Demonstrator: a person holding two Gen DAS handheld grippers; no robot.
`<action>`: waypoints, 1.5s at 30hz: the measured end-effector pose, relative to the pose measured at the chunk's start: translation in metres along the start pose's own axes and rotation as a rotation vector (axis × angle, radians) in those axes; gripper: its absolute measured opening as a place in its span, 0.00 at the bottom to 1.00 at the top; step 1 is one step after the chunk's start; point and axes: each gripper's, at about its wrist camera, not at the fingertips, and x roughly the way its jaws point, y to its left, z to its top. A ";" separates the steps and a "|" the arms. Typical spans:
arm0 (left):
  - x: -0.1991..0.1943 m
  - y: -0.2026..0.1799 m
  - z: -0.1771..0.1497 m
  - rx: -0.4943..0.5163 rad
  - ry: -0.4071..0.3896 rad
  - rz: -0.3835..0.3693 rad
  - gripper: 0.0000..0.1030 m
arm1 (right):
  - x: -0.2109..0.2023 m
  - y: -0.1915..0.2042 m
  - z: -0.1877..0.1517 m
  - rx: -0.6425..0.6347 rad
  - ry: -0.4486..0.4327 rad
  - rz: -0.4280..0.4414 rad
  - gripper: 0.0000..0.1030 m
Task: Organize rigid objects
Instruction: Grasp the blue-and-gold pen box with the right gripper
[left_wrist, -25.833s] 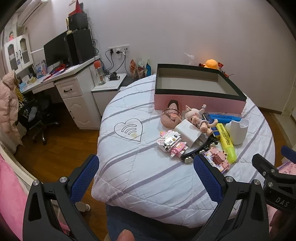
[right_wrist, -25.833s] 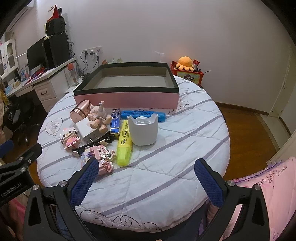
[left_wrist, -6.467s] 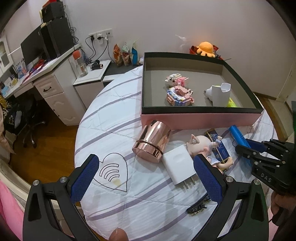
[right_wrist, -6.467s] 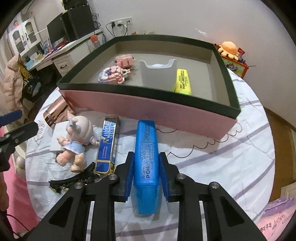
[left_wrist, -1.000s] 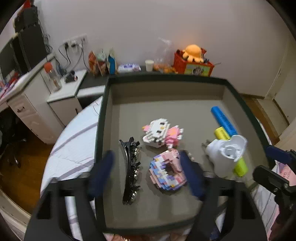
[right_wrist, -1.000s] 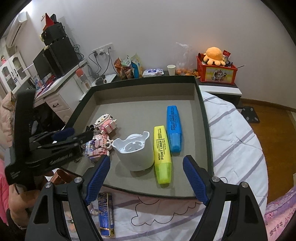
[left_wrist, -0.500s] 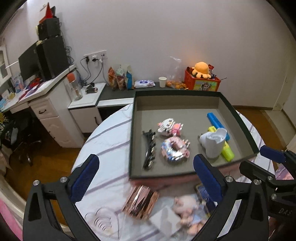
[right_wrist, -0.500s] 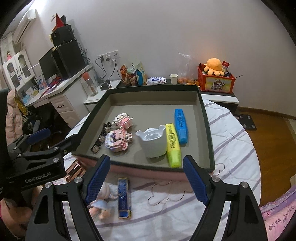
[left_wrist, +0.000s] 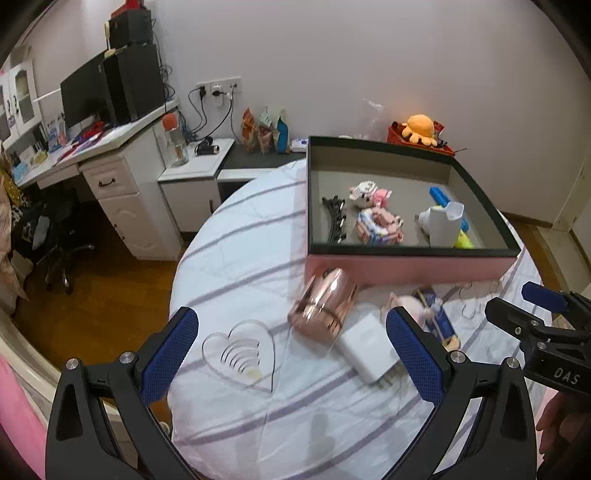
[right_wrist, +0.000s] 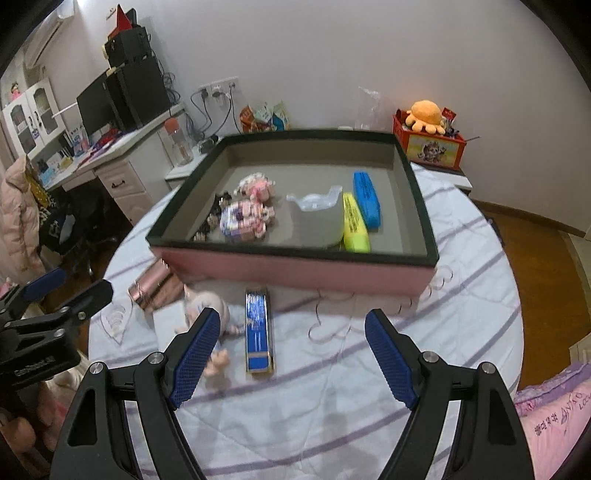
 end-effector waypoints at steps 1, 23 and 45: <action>-0.001 0.002 -0.003 -0.006 0.003 0.000 1.00 | 0.001 0.001 -0.003 -0.002 0.007 -0.001 0.80; 0.027 0.011 -0.011 -0.060 0.061 -0.026 1.00 | 0.063 0.020 -0.005 -0.108 0.201 0.007 0.54; 0.022 0.000 -0.013 -0.041 0.048 -0.026 1.00 | 0.038 0.008 -0.012 -0.074 0.147 0.021 0.20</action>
